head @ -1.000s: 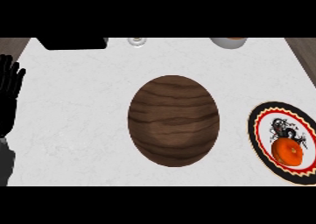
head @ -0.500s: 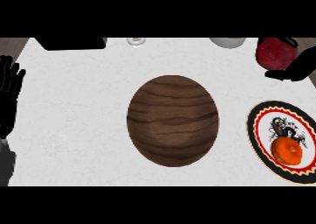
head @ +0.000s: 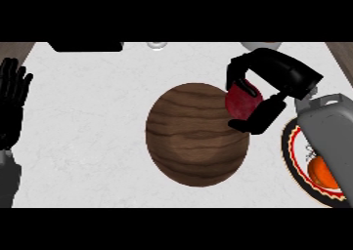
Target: Pick the pear from the plate and place it in the bowl
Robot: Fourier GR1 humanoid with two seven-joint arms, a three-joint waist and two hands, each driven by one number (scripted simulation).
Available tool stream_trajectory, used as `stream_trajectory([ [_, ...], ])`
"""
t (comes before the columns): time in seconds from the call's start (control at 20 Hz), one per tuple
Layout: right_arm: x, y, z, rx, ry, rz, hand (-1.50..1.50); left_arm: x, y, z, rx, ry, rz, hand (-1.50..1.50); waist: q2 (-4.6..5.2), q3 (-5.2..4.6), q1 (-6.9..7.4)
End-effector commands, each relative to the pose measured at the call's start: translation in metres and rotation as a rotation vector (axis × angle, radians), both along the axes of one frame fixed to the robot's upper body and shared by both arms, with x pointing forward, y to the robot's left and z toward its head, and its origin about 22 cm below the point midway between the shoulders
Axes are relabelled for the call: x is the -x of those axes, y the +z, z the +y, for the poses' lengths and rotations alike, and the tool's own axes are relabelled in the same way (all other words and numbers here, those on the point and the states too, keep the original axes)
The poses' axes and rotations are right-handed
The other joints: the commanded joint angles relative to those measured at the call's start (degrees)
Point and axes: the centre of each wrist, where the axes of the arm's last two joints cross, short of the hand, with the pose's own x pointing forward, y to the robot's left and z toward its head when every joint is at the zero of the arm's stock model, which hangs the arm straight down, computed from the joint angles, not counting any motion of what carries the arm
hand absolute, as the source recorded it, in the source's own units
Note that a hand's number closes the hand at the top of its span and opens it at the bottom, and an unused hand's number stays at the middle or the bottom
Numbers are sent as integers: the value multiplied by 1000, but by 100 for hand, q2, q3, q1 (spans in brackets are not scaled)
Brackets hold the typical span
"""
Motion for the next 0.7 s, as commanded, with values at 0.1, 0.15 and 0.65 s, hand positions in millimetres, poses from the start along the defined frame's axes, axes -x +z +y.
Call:
stream_trajectory([
  [0.1, 25, -49, 41, 100, -79, -53, 150, -5, -1, -3, -2, -7, -15, 0, 35, 5, 73],
  [0.15, 19, -67, 37, 146, -94, -23, 150, -14, 3, -8, 6, -25, -5, 0, 46, 6, 77],
  [0.65, 4, -126, 54, -163, -201, 229, -150, 8, -2, 8, -1, -15, -15, 0, 46, 8, 142],
])
